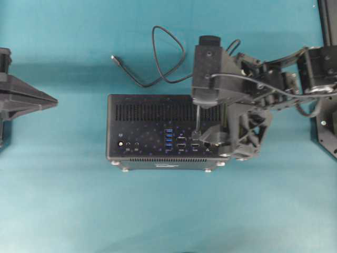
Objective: Insert the USB into the PC box with both arms.
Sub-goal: 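Move the right gripper over the black USB plug beside the box, then close the right gripper on the black USB plug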
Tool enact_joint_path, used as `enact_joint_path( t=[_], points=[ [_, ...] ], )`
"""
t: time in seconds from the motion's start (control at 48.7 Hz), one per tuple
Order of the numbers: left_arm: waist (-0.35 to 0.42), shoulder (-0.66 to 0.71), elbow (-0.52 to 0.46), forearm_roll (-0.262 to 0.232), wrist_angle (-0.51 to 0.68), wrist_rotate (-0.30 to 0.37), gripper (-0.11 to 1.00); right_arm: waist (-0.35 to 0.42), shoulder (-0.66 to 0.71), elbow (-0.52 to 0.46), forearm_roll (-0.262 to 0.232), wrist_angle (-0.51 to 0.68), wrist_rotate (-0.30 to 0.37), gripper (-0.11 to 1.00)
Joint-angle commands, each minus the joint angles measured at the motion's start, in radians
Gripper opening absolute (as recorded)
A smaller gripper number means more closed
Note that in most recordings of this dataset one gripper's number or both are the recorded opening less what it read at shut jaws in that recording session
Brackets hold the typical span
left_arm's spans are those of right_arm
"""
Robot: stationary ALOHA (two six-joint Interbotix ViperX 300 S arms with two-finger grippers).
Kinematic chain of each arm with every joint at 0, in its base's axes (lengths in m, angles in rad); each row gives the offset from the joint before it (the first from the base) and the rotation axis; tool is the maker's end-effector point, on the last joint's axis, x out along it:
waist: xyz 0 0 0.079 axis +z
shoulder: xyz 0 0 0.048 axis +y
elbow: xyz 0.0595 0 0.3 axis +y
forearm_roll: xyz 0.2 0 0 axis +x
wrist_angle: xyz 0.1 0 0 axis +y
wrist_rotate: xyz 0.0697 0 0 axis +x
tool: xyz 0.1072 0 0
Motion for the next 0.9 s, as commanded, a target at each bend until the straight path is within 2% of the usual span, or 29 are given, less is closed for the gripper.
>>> enact_joint_path(
  t=[0.0, 0.369, 0.513, 0.616, 0.8, 0.882],
  points=[
    [0.000, -0.003, -0.012, 0.002, 0.006, -0.003, 0.00, 0.008, 0.003, -0.038, 0.000, -0.008, 0.011, 0.85],
    [0.000, -0.028, -0.006, 0.002, 0.025, -0.006, 0.00, 0.014, 0.035, -0.063, 0.000, -0.005, 0.011, 0.84],
    [0.000, -0.034, 0.000, 0.002, 0.028, -0.006, 0.00, 0.015, 0.038, -0.063, -0.002, -0.008, 0.011, 0.80],
    [0.000, -0.037, 0.000, 0.002, 0.028, -0.006, 0.00, 0.015, 0.038, -0.064, 0.000, -0.009, 0.009, 0.70],
    [0.000, -0.038, 0.002, 0.002, 0.026, -0.006, 0.00, 0.018, 0.034, -0.064, 0.000, -0.011, 0.009, 0.43],
    [0.000, -0.038, 0.003, 0.002, 0.026, -0.006, 0.00, 0.020, 0.032, -0.066, 0.000, -0.011, 0.008, 0.34]
  ],
)
